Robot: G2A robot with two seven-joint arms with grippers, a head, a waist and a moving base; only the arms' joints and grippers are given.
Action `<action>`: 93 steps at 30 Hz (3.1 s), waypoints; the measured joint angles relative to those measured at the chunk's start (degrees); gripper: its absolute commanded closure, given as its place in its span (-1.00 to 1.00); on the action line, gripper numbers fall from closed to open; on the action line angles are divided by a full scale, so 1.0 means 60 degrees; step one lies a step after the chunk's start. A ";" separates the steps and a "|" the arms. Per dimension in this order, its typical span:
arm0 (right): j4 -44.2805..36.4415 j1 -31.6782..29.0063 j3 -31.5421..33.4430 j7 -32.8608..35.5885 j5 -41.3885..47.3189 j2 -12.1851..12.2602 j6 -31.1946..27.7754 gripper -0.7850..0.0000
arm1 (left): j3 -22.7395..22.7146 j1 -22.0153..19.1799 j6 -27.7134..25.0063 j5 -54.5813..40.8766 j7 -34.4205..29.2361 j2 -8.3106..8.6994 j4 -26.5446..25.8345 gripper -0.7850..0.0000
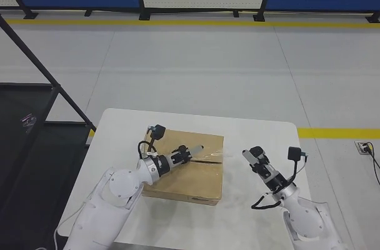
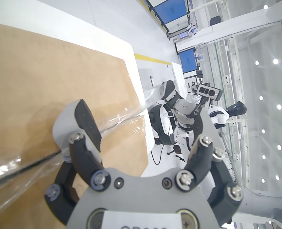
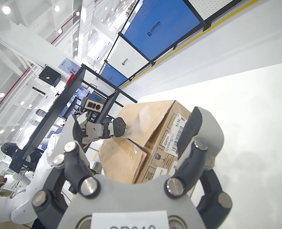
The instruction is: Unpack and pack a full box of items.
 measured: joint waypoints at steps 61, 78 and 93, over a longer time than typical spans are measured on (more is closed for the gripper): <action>0.0851 0.0033 0.0000 0.0883 0.1977 0.0440 -0.1633 -1.00 | 0.0484 0.0043 -0.0260 -0.0227 -0.0577 -0.0300 -0.0309 -1.00; 0.0478 0.0894 -0.0734 0.4981 0.5810 0.0733 -0.2171 -1.00 | -0.1253 0.1176 -0.0875 -0.1878 0.0009 -0.0078 -0.1286 -1.00; -0.0709 0.1405 -0.1998 0.3144 0.3177 0.0549 -0.1329 -1.00 | -0.3844 0.2896 -0.1402 -0.3035 0.0458 0.0269 -0.1763 -1.00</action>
